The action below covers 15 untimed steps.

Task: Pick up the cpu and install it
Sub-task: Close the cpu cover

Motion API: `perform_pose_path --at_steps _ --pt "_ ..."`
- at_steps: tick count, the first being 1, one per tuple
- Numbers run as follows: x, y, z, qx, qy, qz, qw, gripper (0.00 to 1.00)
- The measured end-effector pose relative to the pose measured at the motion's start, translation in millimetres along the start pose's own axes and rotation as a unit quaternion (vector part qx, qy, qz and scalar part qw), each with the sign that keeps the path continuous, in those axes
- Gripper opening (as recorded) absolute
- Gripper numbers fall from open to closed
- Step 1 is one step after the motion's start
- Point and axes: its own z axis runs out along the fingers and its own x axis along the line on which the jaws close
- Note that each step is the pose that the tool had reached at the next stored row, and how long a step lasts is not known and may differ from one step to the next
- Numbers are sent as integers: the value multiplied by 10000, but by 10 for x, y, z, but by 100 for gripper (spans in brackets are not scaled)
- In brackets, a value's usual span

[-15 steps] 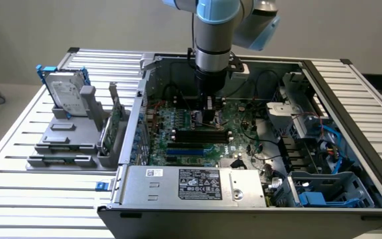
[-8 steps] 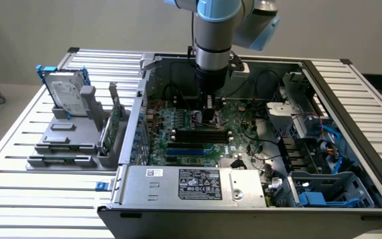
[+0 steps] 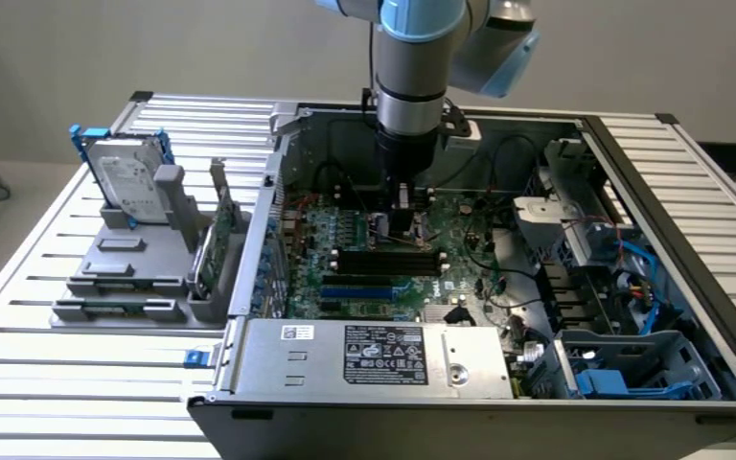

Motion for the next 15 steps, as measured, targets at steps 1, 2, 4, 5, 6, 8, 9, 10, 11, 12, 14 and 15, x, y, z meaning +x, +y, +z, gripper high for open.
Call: perform_pose_path --at_steps 1,2,4,5,6,8,9,10,11,12,14,15 --pt "0 2 -2 0 0 0 10000 55" --pt "1 4 -4 0 0 0 10000 55" --pt "0 8 -6 0 1 0 10000 55" --pt "0 9 -8 0 1 1 10000 55" --pt "0 10 -10 1 0 1 10000 55" --pt "0 11 -12 1 0 0 10000 55" --pt "0 12 -15 3 -1 0 10000 55" --pt "-1 11 -19 5 -1 0 10000 54" --pt "-1 11 -24 8 -1 0 10000 54" --pt "0 12 -29 12 0 0 10000 54" --pt "0 12 -45 32 0 -1 10000 54" --pt "0 12 -50 48 0 0 10000 54"
